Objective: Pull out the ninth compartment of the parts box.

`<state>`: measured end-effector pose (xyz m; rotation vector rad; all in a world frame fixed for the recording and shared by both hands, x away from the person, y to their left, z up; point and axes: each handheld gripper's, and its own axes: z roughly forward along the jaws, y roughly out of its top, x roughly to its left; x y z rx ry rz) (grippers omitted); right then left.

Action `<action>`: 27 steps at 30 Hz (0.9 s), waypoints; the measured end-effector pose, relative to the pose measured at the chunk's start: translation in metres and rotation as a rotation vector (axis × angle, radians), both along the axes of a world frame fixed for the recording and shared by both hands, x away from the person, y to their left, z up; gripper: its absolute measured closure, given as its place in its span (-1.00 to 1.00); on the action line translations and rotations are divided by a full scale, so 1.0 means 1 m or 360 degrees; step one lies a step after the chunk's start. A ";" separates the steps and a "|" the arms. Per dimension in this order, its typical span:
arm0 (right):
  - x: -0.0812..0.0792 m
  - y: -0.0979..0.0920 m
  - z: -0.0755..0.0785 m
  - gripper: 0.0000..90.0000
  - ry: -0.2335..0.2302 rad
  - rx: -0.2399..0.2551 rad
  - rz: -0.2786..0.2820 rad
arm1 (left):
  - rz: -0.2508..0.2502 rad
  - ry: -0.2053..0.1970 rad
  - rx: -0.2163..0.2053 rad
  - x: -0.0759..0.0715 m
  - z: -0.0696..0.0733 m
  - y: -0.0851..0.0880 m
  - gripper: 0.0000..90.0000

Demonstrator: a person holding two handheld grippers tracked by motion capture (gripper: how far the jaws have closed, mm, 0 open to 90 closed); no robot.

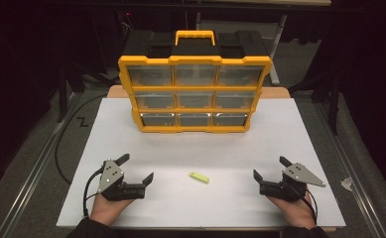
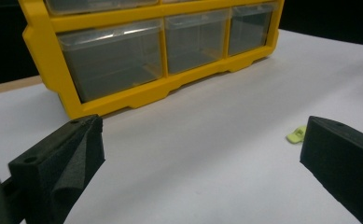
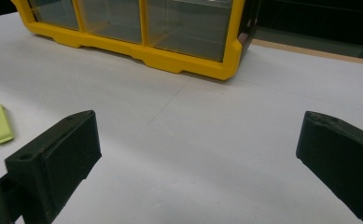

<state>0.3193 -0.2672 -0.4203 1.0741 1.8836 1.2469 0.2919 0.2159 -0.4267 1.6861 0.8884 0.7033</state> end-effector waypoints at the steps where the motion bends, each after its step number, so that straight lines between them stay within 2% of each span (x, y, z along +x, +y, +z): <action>1: 0.001 0.000 0.000 -0.98 -0.0002 -0.0011 0.0002 | 0.0002 0.0005 0.0001 0.000 0.000 0.000 -1.00; 17: 0.001 0.006 -0.001 -0.98 -0.0020 -0.0041 0.0025 | 0.0022 -0.0009 -0.0024 -0.002 0.000 0.002 -1.00; 27: 0.004 0.005 0.001 -0.98 -0.0016 -0.0033 -0.0018 | 0.0002 -0.0019 -0.0025 -0.001 -0.002 0.000 -1.00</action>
